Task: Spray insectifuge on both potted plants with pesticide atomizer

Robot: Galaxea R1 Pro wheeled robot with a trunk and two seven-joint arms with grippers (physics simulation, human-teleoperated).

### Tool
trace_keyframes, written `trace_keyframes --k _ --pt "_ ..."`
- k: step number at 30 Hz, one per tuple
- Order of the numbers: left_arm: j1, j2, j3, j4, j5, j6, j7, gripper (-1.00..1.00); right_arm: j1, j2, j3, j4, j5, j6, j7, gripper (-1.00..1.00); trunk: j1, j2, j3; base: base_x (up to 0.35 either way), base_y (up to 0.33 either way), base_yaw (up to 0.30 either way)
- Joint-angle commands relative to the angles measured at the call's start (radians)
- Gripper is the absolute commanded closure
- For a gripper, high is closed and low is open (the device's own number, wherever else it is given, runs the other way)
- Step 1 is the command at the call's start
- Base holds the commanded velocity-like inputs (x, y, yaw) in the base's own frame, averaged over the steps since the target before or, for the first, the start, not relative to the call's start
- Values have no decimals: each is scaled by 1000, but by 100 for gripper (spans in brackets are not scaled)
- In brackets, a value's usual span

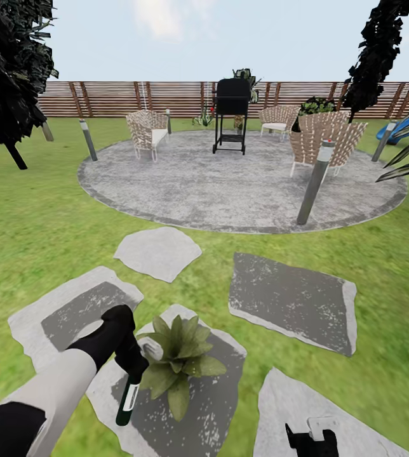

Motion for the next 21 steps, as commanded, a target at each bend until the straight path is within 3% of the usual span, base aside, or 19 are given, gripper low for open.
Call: trace_keyframes --k 1,4,7,14,21 --pt "-1 -2 -21 -1 -7 8 -11 100 -1 0 -8 0 2 -4 7 -100 0 0 -1 25 19 0" --pt "-1 -30 -82 -7 -8 7 -69 100 -1 -1 -8 0 2 -4 7 -100 0 0 -1 8 7 0" --pt "-5 -47 -98 -12 -11 6 -119 100 -1 -1 -8 0 2 -4 7 -100 0 0 -1 1 1 0" --pt "-2 -26 -104 2 -24 4 -132 100 -1 -2 -8 0 2 -4 7 -100 0 0 -1 0 0 0" --pt "-7 -26 -103 1 -25 4 -134 100 -1 -2 -8 -1 2 -5 7 -100 0 0 -1 3 1 0"
